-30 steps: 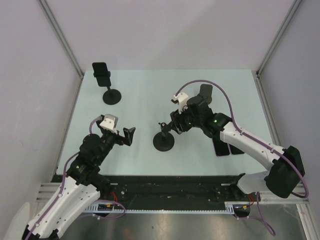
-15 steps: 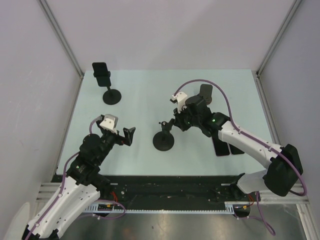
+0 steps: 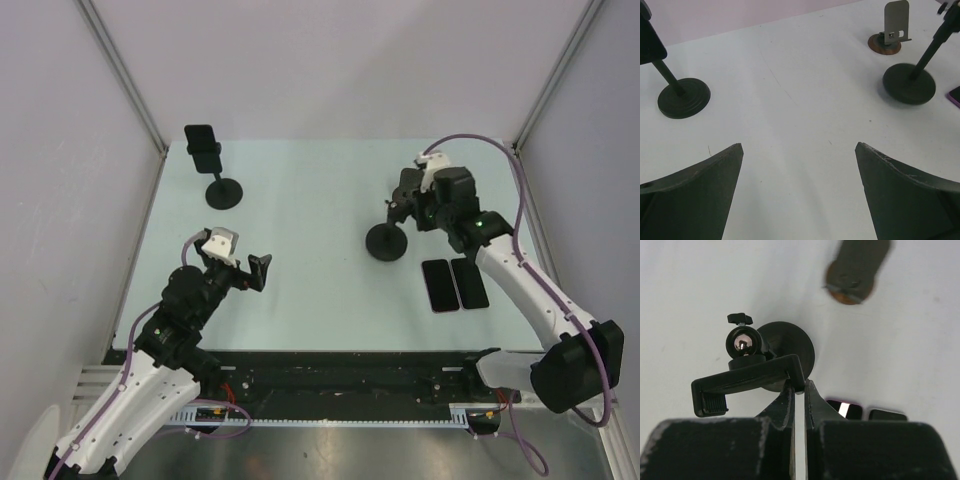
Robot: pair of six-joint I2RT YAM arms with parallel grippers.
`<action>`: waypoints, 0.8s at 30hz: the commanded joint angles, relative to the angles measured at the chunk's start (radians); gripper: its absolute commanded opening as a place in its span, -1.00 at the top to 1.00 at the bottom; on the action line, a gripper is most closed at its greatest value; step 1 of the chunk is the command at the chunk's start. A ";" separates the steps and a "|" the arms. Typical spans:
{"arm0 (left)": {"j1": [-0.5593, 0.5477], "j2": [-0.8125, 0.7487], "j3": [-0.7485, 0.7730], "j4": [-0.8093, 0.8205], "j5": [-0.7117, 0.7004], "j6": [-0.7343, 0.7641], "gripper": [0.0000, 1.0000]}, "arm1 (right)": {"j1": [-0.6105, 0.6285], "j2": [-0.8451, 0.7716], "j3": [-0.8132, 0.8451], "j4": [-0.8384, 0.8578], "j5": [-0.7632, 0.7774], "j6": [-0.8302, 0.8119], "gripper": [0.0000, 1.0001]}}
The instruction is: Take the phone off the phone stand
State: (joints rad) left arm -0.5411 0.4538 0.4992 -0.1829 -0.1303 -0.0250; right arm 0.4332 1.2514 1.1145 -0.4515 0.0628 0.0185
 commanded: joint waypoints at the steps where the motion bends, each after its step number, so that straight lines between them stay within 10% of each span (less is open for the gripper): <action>1: -0.003 0.005 0.009 0.017 -0.031 0.022 -1.00 | -0.166 -0.046 0.111 0.050 0.040 0.029 1.00; 24: 0.032 0.071 0.013 0.019 -0.095 0.062 -0.99 | -0.507 0.402 0.453 0.192 0.003 -0.014 1.00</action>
State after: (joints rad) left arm -0.5224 0.5171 0.4992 -0.1829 -0.2070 0.0093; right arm -0.0696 1.6348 1.4414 -0.4309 0.0963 0.0093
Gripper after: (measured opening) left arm 0.996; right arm 0.039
